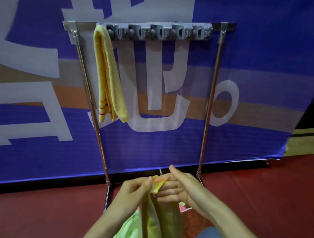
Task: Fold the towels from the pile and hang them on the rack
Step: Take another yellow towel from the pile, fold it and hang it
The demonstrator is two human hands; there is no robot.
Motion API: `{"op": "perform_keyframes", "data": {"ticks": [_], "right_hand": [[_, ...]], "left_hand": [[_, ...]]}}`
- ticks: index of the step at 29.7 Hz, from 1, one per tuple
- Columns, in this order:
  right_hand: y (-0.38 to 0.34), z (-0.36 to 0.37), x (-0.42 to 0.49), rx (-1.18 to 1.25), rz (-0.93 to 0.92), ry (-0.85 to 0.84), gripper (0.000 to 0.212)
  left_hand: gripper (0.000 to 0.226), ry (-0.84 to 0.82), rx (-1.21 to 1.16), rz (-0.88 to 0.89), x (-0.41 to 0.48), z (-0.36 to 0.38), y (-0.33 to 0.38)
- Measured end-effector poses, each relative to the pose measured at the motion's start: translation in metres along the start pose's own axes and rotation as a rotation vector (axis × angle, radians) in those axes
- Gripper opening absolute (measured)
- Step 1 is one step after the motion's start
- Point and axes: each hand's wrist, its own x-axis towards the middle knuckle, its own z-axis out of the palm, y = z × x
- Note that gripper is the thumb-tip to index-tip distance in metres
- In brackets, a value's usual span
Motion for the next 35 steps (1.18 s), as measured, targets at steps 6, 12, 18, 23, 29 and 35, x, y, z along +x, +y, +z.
{"op": "perform_keyframes", "data": {"ticks": [6,12,18,23,29,35], "right_hand": [[0.000,0.003,-0.001,0.010,-0.005,-0.035,0.047],[0.004,0.007,-0.001,-0.015,-0.015,-0.036,0.037],[0.007,0.000,-0.003,-0.459,-0.066,-0.113,0.005],[0.013,-0.017,-0.003,-0.647,-0.100,-0.136,0.005],[0.022,-0.042,-0.009,-0.818,-0.056,-0.054,0.017],[0.003,-0.061,-0.006,-1.090,-0.386,0.147,0.021]], "left_hand": [[0.026,-0.095,0.023,0.071,-0.004,0.001,0.001],[0.024,-0.083,0.104,0.103,-0.004,-0.004,-0.001],[0.024,-0.075,0.117,0.052,-0.004,-0.019,0.003],[0.026,-0.131,0.176,0.029,-0.006,-0.032,0.014],[0.031,-0.048,0.330,0.078,-0.003,-0.053,0.031],[0.027,-0.098,0.927,0.109,-0.002,-0.064,0.041]]}}
